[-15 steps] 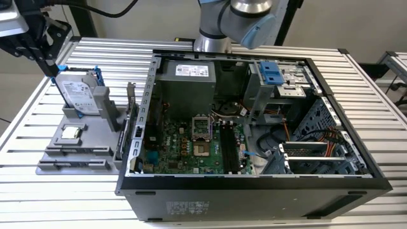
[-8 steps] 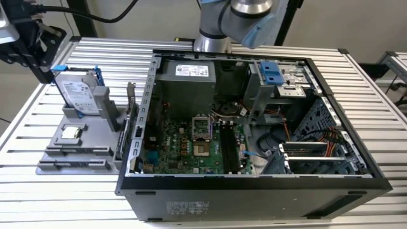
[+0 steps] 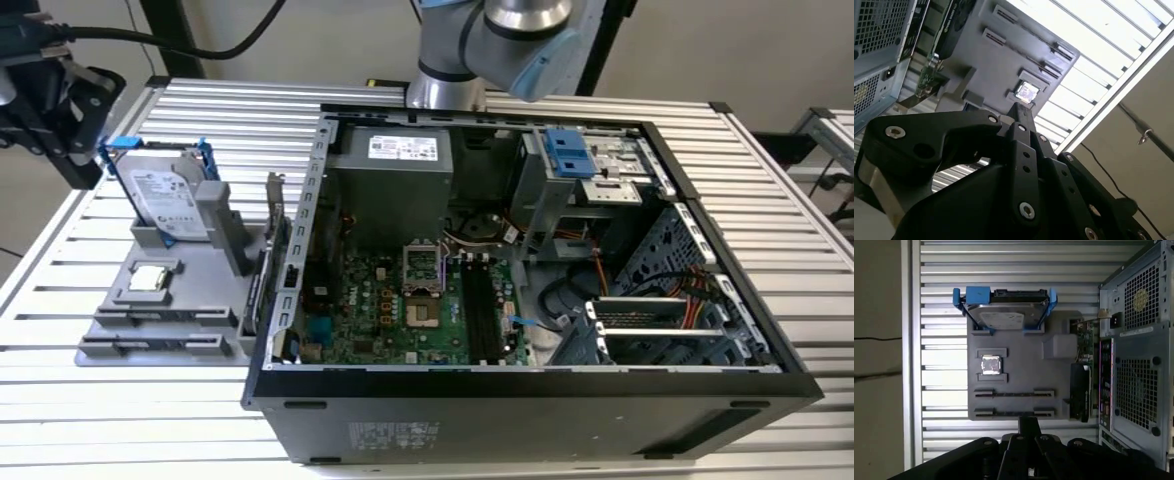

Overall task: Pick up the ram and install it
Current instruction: 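Reach for the ram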

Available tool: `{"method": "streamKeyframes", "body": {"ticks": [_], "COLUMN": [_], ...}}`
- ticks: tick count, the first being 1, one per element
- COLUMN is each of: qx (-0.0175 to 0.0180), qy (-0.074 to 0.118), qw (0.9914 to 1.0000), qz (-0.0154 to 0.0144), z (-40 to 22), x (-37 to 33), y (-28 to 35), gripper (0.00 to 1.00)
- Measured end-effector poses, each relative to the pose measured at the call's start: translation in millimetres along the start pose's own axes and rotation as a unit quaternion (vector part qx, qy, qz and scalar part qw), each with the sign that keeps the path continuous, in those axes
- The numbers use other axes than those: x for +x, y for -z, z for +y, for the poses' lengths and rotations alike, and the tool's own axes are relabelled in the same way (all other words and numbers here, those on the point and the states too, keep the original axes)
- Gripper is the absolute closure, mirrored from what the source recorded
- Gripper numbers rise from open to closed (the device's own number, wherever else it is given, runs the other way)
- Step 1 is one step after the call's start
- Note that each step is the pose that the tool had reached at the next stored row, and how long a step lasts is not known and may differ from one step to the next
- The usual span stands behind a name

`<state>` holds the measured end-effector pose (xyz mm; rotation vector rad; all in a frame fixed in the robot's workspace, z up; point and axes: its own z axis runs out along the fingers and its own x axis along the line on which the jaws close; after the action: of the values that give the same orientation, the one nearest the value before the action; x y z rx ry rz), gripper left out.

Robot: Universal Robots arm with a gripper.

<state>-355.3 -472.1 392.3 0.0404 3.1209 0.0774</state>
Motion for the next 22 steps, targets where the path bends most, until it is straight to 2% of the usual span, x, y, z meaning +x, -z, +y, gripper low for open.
{"method": "streamKeyframes", "body": {"ticks": [11, 22], "qx": [0.0000, 0.0000], "qy": [0.000, 0.000], "qw": [1.00000, 1.00000], "qz": [0.0000, 0.0000], "z": [-15.6, -16.4], "x": [0.7, 1.3], "y": [0.8, 0.8], "gripper": [1.00, 1.00]}}
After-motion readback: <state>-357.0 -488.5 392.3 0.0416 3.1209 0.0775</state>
